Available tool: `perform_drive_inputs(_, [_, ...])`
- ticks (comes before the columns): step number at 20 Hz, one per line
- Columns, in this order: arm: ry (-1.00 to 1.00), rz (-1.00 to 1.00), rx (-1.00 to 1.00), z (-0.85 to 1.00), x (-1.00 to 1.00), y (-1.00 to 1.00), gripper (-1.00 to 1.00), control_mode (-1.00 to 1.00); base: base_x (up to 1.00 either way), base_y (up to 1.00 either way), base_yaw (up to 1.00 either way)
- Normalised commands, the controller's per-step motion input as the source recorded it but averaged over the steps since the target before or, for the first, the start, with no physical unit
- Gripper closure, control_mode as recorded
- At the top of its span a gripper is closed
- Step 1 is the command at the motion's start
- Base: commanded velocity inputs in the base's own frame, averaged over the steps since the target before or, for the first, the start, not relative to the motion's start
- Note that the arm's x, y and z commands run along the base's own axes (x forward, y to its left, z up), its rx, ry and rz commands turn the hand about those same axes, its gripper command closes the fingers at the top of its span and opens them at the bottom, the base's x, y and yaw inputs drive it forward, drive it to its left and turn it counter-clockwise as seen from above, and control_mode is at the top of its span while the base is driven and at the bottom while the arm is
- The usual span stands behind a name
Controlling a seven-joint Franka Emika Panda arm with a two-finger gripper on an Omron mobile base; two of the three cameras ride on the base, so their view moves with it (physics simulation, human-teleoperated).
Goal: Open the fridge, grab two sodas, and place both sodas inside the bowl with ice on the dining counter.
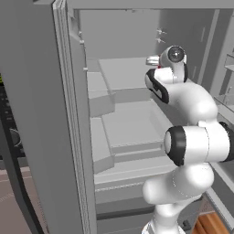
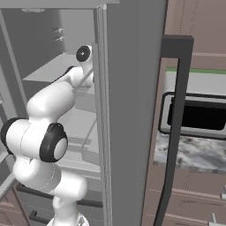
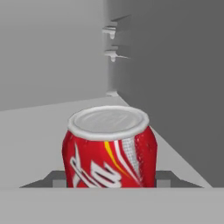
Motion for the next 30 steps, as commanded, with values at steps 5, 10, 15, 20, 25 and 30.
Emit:
perform_drive_inputs(5, [0.0, 0.0, 0.0, 0.0, 0.0, 0.0, 1.0, -1.0, 0.0, 0.0, 0.0])
perform_drive_inputs(10, [0.0, 0.0, 0.0, 0.0, -0.02, -0.05, 1.0, -1.0, 0.0, 0.0, 0.0])
perform_drive_inputs(15, [0.02, 0.0, 0.0, -0.04, -0.24, 0.02, 1.0, -1.0, 0.0, 0.0, 0.0])
perform_drive_inputs(20, [0.01, 0.0, -0.06, -0.03, -0.41, 0.44, 1.0, -1.0, 0.0, 0.0, 0.0])
perform_drive_inputs(25, [0.03, 0.0, -0.02, 0.02, -0.41, 0.56, 1.0, -1.0, 0.0, 0.0, 0.0])
perform_drive_inputs(30, [0.06, 0.0, 0.08, 0.19, -0.54, 0.27, 1.0, -1.0, 0.0, 0.0, 0.0])
